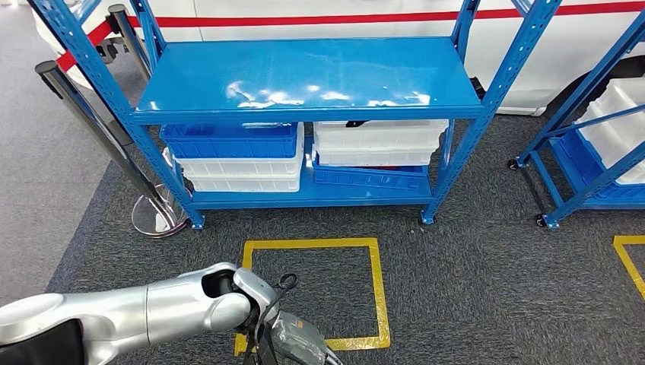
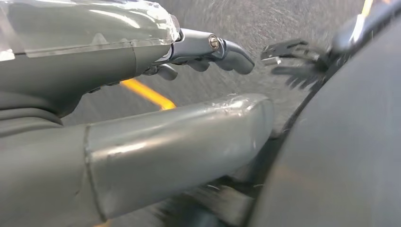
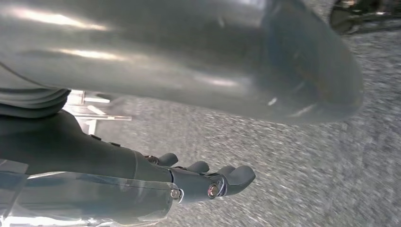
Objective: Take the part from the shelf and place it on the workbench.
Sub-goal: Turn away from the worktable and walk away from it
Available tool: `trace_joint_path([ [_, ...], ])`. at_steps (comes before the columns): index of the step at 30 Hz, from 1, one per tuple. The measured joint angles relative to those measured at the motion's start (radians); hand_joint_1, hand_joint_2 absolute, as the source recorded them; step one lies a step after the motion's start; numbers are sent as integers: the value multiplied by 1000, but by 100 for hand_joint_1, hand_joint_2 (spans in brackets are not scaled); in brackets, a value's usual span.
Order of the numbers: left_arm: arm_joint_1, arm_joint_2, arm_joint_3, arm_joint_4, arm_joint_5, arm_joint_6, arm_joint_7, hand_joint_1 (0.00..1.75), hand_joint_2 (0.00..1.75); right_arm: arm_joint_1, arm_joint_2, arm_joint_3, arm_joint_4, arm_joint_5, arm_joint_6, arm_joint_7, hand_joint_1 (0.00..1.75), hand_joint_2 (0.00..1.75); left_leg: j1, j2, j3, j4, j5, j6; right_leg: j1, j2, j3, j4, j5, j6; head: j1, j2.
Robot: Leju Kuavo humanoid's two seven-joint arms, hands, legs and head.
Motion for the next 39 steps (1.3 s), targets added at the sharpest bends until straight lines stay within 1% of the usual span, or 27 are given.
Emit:
trace_joint_path([
  [3, -90, -45, 1, -52, -203, -61, -82, 0, 0, -11, -5, -21, 17, -6, 2, -94, 0, 0, 0, 0, -1, 1, 1, 1, 0, 0, 1, 0, 1, 1, 0, 0],
  [7, -176, -86, 4, -134, -466, -41, -197, 0, 0, -27, -4, -38, 26, 8, 22, -274, 0, 0, 0, 2, -1, 1, 1, 1, -1, 3, 1, 0, 2, 2, 0, 0],
  [8, -193, -93, 5, -156, -519, -38, -218, 0, 0, -36, -1, -38, 27, 19, 26, -304, 0, 0, 0, 2, -1, 1, 1, 1, -1, 3, 1, 0, 2, 2, 0, 0],
  [10, -216, -105, 5, -188, -576, -42, -233, 0, 0, -59, 6, -38, 28, 44, 29, -337, 0, 0, 0, 3, 0, 1, 1, 1, -1, 4, 1, 0, 2, 2, 0, 0],
  [15, -238, -115, 5, -216, -605, -51, -233, 0, 0, -97, 25, -36, 29, 67, 26, -350, 0, 0, 0, 3, 1, 2, 1, 1, -1, 3, 1, 0, 2, 2, 0, 0],
  [21, -243, -119, 5, -224, -608, -84, -233, 0, 0, -106, 34, -31, 29, 96, 33, -363, 0, 0, 0, 3, 0, 1, 1, 1, 0, 3, 1, 0, 2, 2, 0, 0],
  [23, -246, -122, 5, -229, -597, -142, -228, 0, 0, -109, 38, -28, 29, 108, 36, -365, 0, 0, 0, 3, 0, 1, 1, 1, 0, 3, 1, 0, 2, 2, 0, 0],
  [25, -249, -126, 4, -234, -581, -266, -219, 0, 0, -115, 42, -26, 29, 122, 41, -376, 0, 0, 0, 4, 0, 1, 1, 1, -1, 3, 1, 0, 2, 2, 0, 0],
  [27, -233, -130, 3, -215, -551, -384, -215, 0, 0, -125, 45, -24, 28, 138, 48, -395, 0, 0, 0, 4, 1, 1, 1, 1, -1, 4, 1, 0, 2, 2, 0, 0],
  [28, -216, -129, 2, -194, -523, -408, -216, 0, 0, -131, 46, -22, 28, 147, 53, -404, 0, 0, 0, 4, 1, 1, 1, 1, -1, 5, 1, 0, 2, 2, 0, 0],
  [29, -194, -127, 2, -168, -484, -406, -217, 0, 0, -138, 48, -19, 28, 155, 56, -410, 0, 0, 0, 4, 1, 1, 1, 1, -1, 5, 1, 0, 2, 2, -1, 0],
  [30, -169, -123, 1, -141, -441, -383, -219, 0, 0, -145, 50, -16, 28, 162, 59, -415, 0, 0, 0, 5, 1, 1, 1, 1, -1, 6, 1, 0, 2, 2, -1, 0],
  [32, -126, -114, 1, -90, -334, -329, -223, 0, 87, -155, 54, -10, 27, 170, 62, -421, 0, 0, 0, 4, 1, 2, 1, 1, -1, 5, 1, 0, 2, 3, -1, 0],
  [34, -99, -113, 4, -57, -138, -302, -236, 0, 87, -163, 57, -8, 27, 173, 62, -423, 0, 0, 0, 3, 0, 2, 1, 2, 0, 3, 1, 0, 2, 2, -1, 0],
  [36, -80, -116, 10, -40, 69, -290, -235, 0, 0, -169, 59, -8, 27, 173, 62, -423, 0, 0, 0, 3, 0, 2, 1, 2, 0, 3, 1, 0, 2, 2, 0, 0],
  [37, -71, -118, 13, -31, 130, -285, -226, 0, 0, -171, 59, -8, 27, 173, 62, -424, 0, 0, 0, 3, 0, 2, 1, 2, 0, 4, 1, 0, 2, 2, 0, 0],
  [39, -57, -120, 14, -16, 174, -282, -218, 0, 0, -173, 60, -8, 26, 173, 62, -424, 0, 0, 0, 4, 0, 2, 1, 2, -1, 5, 1, 0, 2, 2, 2, 0],
])
